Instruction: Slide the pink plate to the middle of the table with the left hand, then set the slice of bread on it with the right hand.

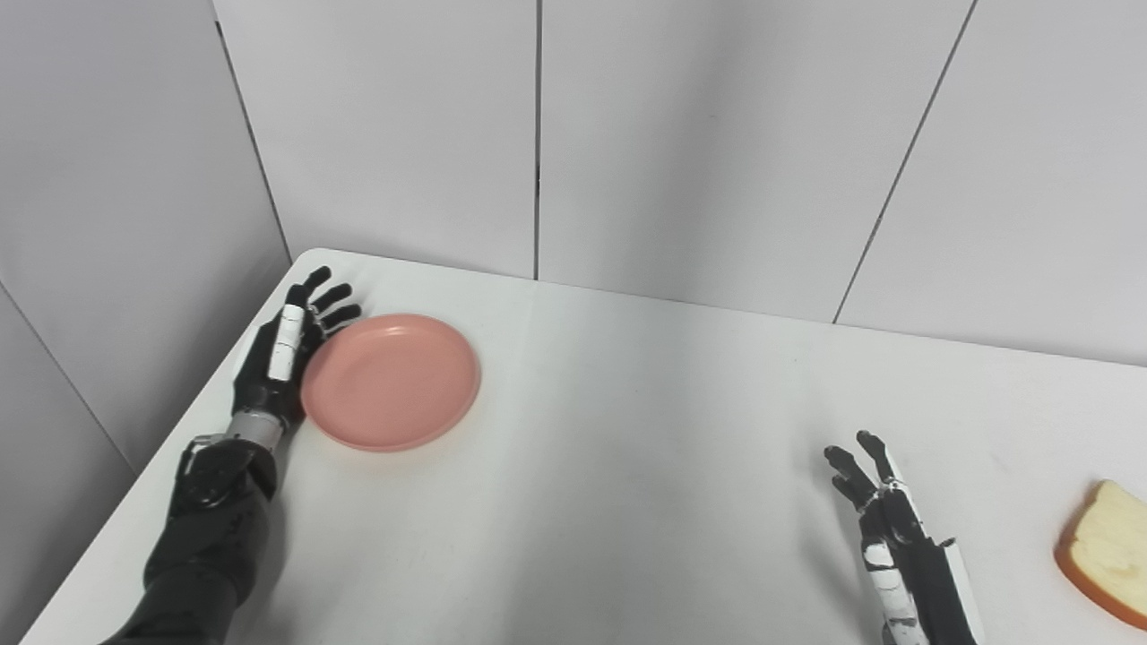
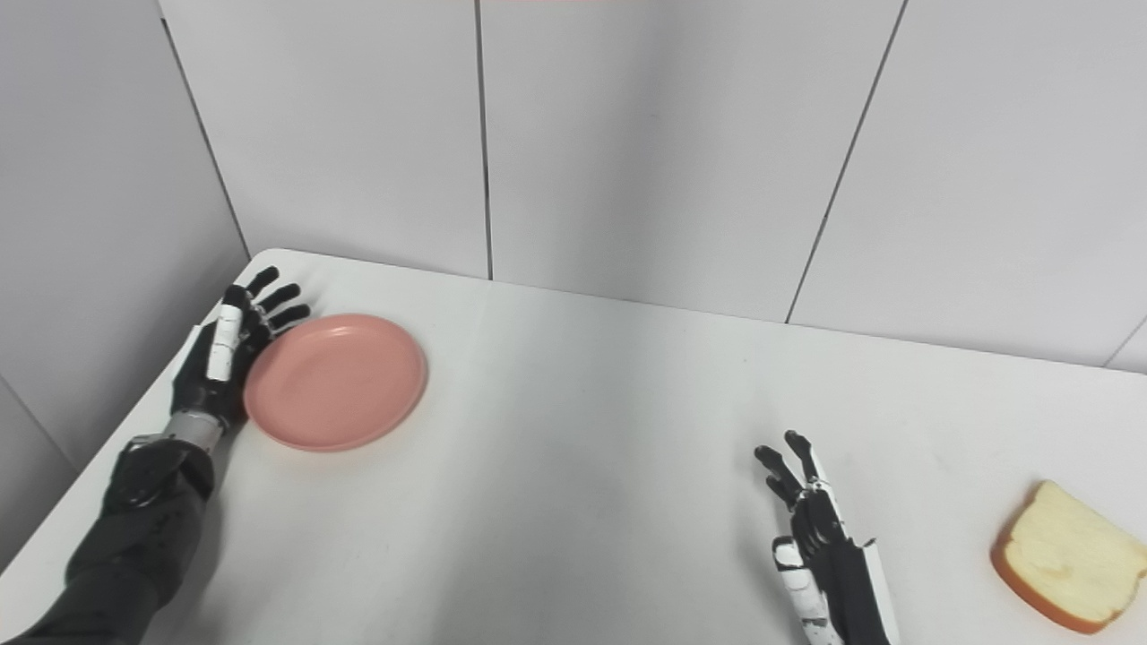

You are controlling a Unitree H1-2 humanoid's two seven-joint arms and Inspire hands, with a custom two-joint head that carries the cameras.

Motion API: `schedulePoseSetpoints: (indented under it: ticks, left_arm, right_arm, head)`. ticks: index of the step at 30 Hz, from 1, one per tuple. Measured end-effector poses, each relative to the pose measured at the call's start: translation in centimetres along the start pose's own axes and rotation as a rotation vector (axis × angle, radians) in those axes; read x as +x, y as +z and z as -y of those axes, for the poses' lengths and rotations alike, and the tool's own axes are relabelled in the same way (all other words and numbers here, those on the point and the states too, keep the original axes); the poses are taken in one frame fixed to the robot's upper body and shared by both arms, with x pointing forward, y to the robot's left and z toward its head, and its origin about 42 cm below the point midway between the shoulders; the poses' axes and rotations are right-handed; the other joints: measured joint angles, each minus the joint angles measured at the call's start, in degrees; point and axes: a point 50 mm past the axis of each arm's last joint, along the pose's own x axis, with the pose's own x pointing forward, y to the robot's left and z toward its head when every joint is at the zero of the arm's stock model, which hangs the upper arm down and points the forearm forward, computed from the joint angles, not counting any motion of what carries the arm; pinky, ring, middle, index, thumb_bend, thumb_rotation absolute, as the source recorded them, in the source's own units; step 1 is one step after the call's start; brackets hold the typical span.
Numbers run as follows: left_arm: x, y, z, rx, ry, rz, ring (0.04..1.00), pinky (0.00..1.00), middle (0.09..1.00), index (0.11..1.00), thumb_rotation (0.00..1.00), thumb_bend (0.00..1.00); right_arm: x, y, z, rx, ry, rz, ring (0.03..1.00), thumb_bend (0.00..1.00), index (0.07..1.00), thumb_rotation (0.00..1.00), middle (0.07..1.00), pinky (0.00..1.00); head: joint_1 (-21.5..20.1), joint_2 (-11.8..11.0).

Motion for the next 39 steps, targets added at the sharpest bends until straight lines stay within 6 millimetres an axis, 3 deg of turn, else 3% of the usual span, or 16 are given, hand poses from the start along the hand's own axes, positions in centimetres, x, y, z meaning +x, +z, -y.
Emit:
schedulePoseSetpoints:
  ticks: [10,17,24,32,39]
  left_arm:
    - [-0.3,-0.4,6.4,-0.033,-0.135,-0.015,0.772,0.72,0.825,0.867,0.89,0.94]
    - [-0.5,-0.3,9.0,-0.026,-0.206,-0.053,0.774,0.74,0.831,0.883,0.91,0.9]
    - [-0.7,-0.8,11.8,-0.028,-0.275,-0.068,0.769,0.74,0.83,0.885,0.89,0.94]
    - [-1.0,-1.0,14.9,-0.048,-0.347,-0.084,0.777,0.73,0.838,0.884,0.9,0.89]
    - [-1.4,-1.4,17.2,-0.087,-0.385,-0.085,0.784,0.74,0.833,0.884,0.9,0.9]
  right_arm:
    - [-0.1,0.1,-0.8,0.0,0.002,-0.014,0.899,0.72,0.927,0.86,0.854,0.91]
    - [-0.4,0.4,-1.8,0.009,-0.003,-0.018,0.895,0.71,0.923,0.86,0.845,0.9]
    - [-0.3,0.6,-2.9,-0.001,0.004,-0.026,0.887,0.69,0.92,0.87,0.845,0.88]
    - [-0.2,0.9,-4.4,0.004,0.009,-0.036,0.892,0.69,0.924,0.89,0.849,0.89]
    - [-0.1,1.0,-5.7,0.0,0.002,-0.059,0.881,0.67,0.912,0.88,0.83,0.9]
  head:
    - [-2.5,1.0]
    - [-4.3,1.8]
    - [-6.7,2.9]
    - [-8.8,4.0]
    - [-12.9,5.3]
